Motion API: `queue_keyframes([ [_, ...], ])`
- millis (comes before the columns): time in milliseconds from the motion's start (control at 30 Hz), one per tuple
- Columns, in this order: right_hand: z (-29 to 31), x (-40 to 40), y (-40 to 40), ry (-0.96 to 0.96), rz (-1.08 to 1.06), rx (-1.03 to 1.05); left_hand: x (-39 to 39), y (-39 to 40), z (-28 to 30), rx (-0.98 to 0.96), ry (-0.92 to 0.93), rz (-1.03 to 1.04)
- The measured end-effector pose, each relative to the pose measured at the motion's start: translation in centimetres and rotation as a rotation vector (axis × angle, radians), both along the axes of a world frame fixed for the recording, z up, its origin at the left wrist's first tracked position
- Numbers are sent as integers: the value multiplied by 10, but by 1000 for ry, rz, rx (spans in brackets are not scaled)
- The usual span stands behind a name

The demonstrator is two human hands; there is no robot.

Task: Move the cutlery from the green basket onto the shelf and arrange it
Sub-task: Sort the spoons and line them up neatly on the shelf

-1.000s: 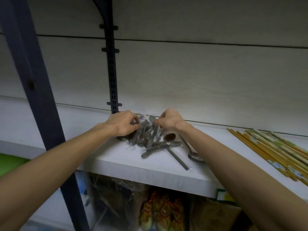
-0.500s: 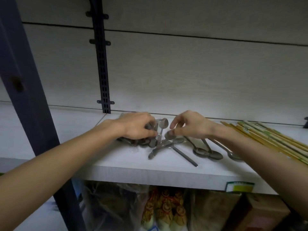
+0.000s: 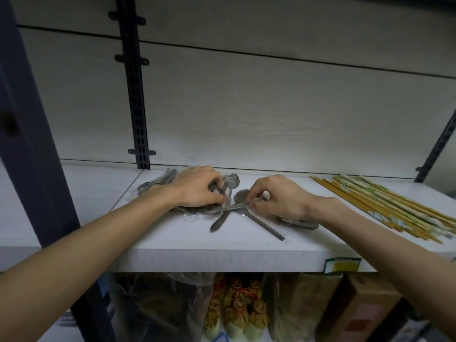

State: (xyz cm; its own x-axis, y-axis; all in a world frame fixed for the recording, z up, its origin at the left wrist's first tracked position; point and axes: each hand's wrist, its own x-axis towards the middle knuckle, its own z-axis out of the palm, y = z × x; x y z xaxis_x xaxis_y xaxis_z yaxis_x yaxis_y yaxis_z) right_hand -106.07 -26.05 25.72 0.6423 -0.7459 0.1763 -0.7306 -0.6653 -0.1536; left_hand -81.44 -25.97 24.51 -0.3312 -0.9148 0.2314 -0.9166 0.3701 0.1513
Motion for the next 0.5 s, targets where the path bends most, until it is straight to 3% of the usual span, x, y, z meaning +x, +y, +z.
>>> queue_keyframes([
  [300,0,4,-8,-83,28,-138,4,2,-3,19,-65,-21],
  [500,2,33,-13,-90,71,-184,11,-10,-4,18,187,96],
])
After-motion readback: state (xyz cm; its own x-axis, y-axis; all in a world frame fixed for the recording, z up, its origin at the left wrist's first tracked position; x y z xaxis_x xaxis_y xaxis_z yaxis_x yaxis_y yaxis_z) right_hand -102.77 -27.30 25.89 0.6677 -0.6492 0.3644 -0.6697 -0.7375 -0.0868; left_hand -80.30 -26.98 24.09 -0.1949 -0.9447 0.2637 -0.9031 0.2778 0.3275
